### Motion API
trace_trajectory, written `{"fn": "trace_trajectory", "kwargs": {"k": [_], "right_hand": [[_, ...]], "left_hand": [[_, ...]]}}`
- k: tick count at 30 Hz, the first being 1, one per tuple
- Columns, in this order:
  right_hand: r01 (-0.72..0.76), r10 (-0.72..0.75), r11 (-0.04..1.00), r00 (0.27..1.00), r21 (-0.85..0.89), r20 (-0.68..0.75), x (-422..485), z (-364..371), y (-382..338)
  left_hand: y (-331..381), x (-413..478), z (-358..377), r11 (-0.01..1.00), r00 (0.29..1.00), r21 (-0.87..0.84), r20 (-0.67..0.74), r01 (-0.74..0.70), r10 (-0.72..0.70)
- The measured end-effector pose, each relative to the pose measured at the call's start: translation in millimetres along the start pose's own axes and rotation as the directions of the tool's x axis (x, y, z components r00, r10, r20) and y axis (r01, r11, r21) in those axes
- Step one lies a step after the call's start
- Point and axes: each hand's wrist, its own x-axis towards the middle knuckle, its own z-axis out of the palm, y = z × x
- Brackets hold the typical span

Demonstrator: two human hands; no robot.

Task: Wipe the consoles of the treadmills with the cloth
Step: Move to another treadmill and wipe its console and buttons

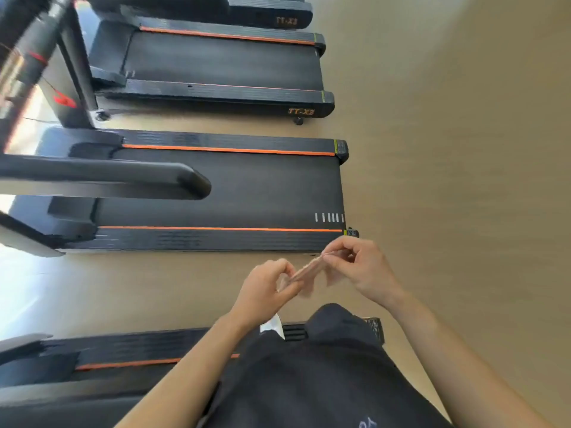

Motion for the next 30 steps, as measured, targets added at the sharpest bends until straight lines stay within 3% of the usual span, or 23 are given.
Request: {"fn": "trace_trajectory", "kwargs": {"k": [6,12,15,19,25,30], "right_hand": [[-0.004,0.002,0.997,1.000,-0.076,-0.022,112,-28,-19],[0.037,-0.037,0.982,0.999,-0.185,0.001,261,-55,-23],[0.093,-0.076,0.978,0.992,-0.187,0.098,335,-66,-38],[0.187,-0.128,0.965,0.949,-0.186,0.289,419,-73,-71],[0.305,-0.202,0.942,0.846,-0.139,0.493,525,-33,-134],[0.388,-0.244,0.916,0.741,-0.102,0.625,583,39,-203]], "left_hand": [[-23,66,-36,0.980,0.981,-0.038,-0.004,0.195,-0.195],[-23,159,-64,0.885,0.914,-0.378,-0.186,0.271,-0.359],[-14,218,-83,0.781,0.806,-0.558,-0.304,0.282,-0.508],[4,280,-110,0.685,0.594,-0.658,-0.428,0.312,-0.681],[10,338,-175,0.621,0.331,-0.764,-0.548,0.178,-0.768],[-22,367,-230,0.610,0.169,-0.787,-0.591,0.091,-0.788]]}}
